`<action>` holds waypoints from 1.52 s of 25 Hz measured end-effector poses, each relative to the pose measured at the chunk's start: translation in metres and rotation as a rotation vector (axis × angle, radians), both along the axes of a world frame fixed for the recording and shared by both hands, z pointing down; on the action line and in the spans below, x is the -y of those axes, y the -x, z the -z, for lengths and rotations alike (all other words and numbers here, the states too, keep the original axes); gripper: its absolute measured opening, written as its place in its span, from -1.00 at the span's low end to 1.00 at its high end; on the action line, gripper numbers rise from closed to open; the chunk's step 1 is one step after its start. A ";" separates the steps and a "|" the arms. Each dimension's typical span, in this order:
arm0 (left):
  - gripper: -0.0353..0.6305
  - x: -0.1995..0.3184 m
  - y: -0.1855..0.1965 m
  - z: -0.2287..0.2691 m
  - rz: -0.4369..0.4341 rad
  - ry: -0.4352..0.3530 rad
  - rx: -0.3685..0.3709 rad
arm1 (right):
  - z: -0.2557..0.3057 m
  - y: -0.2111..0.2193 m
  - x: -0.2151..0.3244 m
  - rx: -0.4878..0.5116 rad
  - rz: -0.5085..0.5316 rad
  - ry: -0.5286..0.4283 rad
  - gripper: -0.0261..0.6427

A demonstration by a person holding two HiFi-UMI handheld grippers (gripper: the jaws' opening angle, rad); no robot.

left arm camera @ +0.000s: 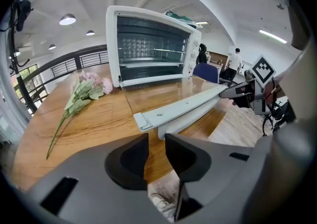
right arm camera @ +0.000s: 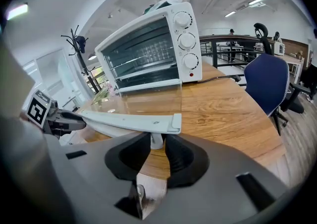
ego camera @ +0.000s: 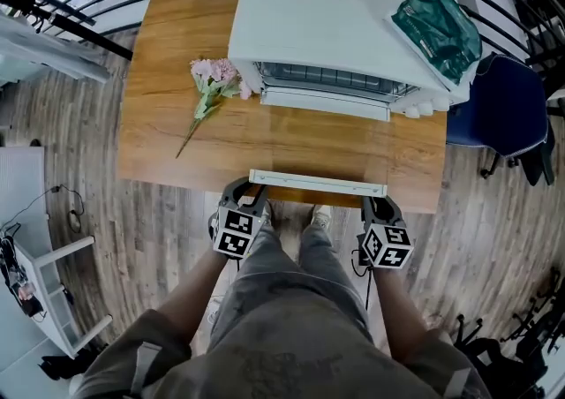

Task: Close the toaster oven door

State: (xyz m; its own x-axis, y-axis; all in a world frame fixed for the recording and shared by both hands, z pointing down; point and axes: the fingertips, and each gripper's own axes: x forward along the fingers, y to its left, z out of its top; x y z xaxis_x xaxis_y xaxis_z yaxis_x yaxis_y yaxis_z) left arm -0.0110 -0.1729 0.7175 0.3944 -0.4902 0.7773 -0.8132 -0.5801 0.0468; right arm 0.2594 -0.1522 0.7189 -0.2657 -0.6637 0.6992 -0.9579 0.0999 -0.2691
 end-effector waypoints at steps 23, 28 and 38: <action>-0.44 0.117 -0.008 0.186 0.128 -0.249 -0.330 | 0.184 -0.019 0.123 0.134 -0.042 -0.389 -0.60; -0.46 0.147 -0.012 0.200 0.154 -0.261 -0.348 | 0.197 -0.023 0.155 0.103 -0.049 -0.385 -0.61; -0.46 0.179 -0.014 0.209 0.199 -0.250 -0.407 | 0.204 -0.027 0.188 0.133 -0.093 -0.380 -0.61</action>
